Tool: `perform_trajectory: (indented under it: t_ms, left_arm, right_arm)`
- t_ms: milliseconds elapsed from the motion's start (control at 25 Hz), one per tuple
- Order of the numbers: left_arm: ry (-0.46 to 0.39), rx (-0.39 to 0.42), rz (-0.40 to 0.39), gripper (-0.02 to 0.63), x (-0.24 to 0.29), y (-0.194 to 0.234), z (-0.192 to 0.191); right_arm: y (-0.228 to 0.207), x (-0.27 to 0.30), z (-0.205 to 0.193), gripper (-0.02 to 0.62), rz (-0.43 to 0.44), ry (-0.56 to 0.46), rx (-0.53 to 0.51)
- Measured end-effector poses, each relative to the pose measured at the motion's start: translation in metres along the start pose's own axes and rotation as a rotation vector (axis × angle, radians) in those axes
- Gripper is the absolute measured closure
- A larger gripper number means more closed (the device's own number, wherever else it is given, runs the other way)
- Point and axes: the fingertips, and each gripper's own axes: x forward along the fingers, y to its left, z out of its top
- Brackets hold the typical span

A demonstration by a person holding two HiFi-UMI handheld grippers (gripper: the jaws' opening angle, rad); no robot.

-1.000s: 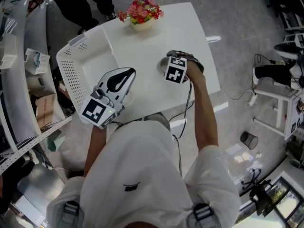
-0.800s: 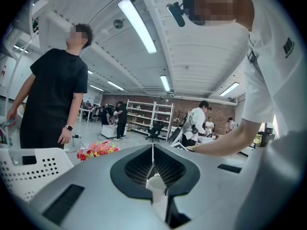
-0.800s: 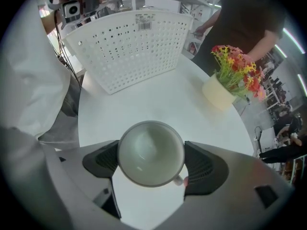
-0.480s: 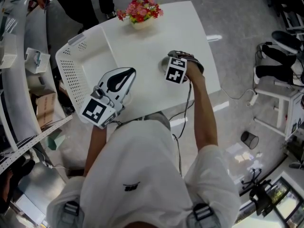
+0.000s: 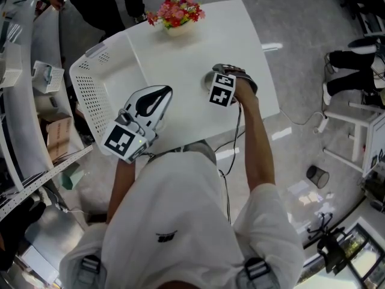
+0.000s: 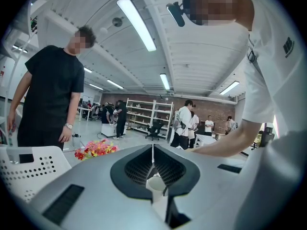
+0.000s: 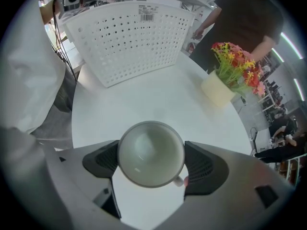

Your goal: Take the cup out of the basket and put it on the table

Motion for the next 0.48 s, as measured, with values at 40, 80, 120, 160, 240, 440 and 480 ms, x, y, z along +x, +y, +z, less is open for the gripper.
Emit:
perform_trajectory:
  t_ms: [40,80,120,160,240,440,480]
  left_arm:
    - [0.000,0.000,-0.001,0.586,0.0004,-0.0007,-0.0002]
    - [0.001,0.000,-0.002,0.586,0.0008,-0.0012,-0.0005]
    - [0.003,0.000,-0.002,0.586,0.0012,-0.0015,-0.0009]
    - [0.003,0.000,-0.003,0.586,0.0017,-0.0018,-0.0011]
    - [0.003,0.001,-0.004,0.586,0.0025,-0.0027,-0.0007]
    - [0.001,0.003,-0.012,0.586,0.0045,-0.0064,0.0000]
    - [0.002,0.003,-0.015,0.586,0.0051,-0.0073,-0.0002]
  right_arm:
    - [-0.0001,0.0001,-0.0001,0.175,0.000,-0.002,0.001]
    - [-0.0003,0.0004,0.0000,0.175,0.000,-0.004,0.002]
    - [-0.0008,0.0006,0.0001,0.175,0.001,-0.005,0.003]
    - [-0.0013,0.0007,0.0004,0.175,0.001,-0.007,0.005]
    - [-0.0017,0.0006,0.0010,0.175,0.003,-0.010,0.008]
    - [-0.0005,0.0002,0.0011,0.175,0.005,-0.015,0.008]
    - [-0.0001,0.0001,0.0007,0.175,0.005,-0.016,0.009]
